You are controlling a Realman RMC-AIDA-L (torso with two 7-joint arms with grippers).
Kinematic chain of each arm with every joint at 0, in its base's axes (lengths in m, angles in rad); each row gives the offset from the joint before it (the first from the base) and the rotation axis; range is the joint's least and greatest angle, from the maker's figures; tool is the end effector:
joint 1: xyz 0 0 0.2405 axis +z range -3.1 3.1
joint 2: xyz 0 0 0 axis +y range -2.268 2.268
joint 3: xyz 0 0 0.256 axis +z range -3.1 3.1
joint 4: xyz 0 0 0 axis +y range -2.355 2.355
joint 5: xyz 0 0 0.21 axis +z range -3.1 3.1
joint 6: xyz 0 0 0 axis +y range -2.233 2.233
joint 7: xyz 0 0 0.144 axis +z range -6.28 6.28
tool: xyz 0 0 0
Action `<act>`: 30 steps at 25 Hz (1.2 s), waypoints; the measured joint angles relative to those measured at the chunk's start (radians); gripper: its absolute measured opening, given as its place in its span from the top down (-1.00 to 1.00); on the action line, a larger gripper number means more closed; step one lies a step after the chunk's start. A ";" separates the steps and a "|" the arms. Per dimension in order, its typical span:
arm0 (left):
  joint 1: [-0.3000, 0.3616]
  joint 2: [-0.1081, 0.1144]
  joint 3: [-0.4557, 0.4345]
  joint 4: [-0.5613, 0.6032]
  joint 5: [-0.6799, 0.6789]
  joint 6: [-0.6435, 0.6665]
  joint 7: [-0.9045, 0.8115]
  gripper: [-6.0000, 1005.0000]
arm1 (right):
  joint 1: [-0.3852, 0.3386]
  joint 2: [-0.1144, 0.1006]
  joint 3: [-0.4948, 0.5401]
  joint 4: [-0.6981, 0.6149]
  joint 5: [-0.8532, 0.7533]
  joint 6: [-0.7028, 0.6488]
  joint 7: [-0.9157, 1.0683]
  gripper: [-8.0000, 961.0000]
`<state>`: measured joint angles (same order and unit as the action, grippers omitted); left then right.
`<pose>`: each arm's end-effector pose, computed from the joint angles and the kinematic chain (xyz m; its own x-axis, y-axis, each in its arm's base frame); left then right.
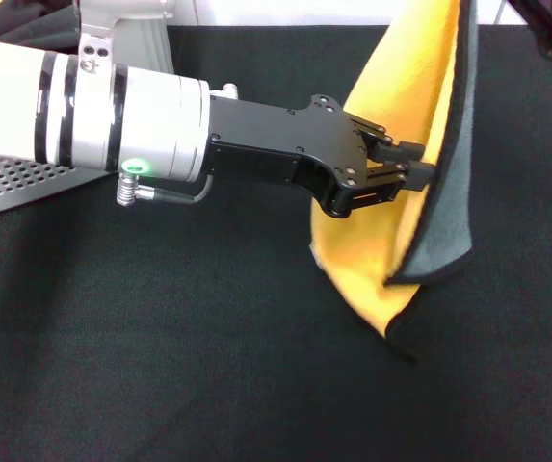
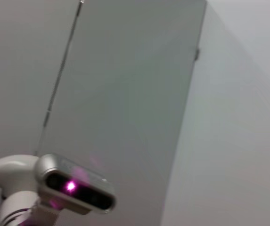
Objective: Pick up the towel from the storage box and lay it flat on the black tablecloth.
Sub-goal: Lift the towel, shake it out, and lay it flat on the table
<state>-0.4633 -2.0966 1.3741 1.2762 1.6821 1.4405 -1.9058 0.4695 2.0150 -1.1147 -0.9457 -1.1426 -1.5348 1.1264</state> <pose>-0.1112 0.3214 -0.0131 0.8635 0.2245 0.4516 0.2436 -0.9697 0.0163 0.1477 0.3504 0.0744 0.5792 0.3351 -0.7431 -0.0655 -0.8895 -0.4522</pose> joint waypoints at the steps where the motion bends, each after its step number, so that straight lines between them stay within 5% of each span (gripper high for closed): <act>1: 0.001 0.000 -0.001 0.001 0.006 -0.005 0.001 0.65 | -0.013 0.000 0.000 -0.025 0.002 0.014 0.008 0.96; 8: 0.001 0.000 -0.001 0.011 0.014 -0.026 0.023 0.65 | -0.062 0.001 0.000 -0.178 0.000 0.101 0.095 0.96; 30: 0.028 -0.002 0.062 0.004 0.030 -0.176 0.083 0.63 | -0.039 0.005 -0.098 -0.296 0.001 0.318 0.132 0.96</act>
<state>-0.4358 -2.0984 1.4366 1.2801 1.7118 1.2647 -1.8232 0.4310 2.0196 -1.2124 -1.2419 -1.1412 -1.2172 1.2586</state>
